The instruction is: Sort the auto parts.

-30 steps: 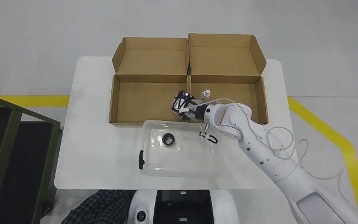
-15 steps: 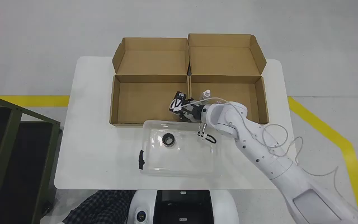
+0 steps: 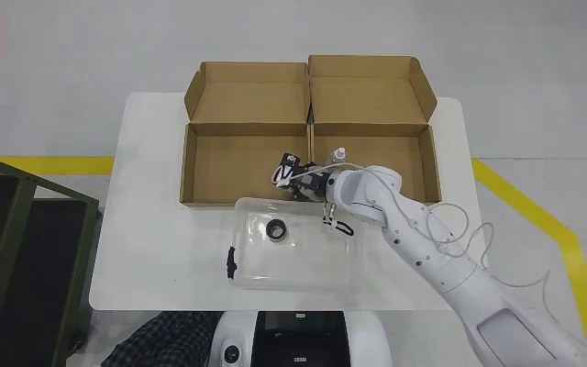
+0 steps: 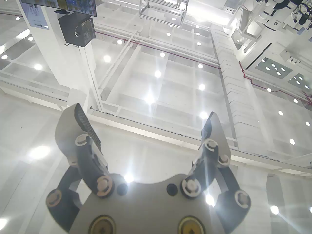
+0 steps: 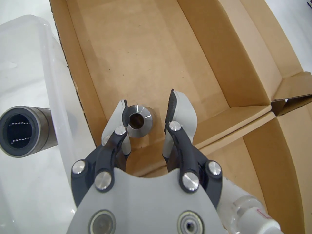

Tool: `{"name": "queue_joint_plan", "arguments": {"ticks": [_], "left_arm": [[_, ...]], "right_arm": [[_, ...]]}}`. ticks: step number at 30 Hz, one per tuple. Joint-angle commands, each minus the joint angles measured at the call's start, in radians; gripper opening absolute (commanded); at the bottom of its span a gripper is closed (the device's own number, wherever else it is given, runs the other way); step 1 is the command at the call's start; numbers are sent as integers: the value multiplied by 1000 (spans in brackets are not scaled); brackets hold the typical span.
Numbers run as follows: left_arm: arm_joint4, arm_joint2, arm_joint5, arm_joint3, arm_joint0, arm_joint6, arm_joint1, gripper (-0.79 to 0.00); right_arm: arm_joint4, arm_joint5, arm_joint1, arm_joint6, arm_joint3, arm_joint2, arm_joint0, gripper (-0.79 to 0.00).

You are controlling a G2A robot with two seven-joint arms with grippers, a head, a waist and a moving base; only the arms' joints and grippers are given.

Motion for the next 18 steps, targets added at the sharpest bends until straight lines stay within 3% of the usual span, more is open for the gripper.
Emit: {"name": "queue_joint_plan", "arguments": {"ticks": [1, 10, 18], "left_arm": [[0, 0, 0, 0, 0, 0, 0, 0], [0, 0, 0, 0, 0, 0, 0, 0], [0, 0, 0, 0, 0, 0, 0, 0]], "right_arm": [[3, 3, -1, -3, -10, 6, -1, -474], [-13, -22, 16, -8, -142, 78, -43, -459], [-44, -120, 54, 35, -373, 154, -176, -440]]}}
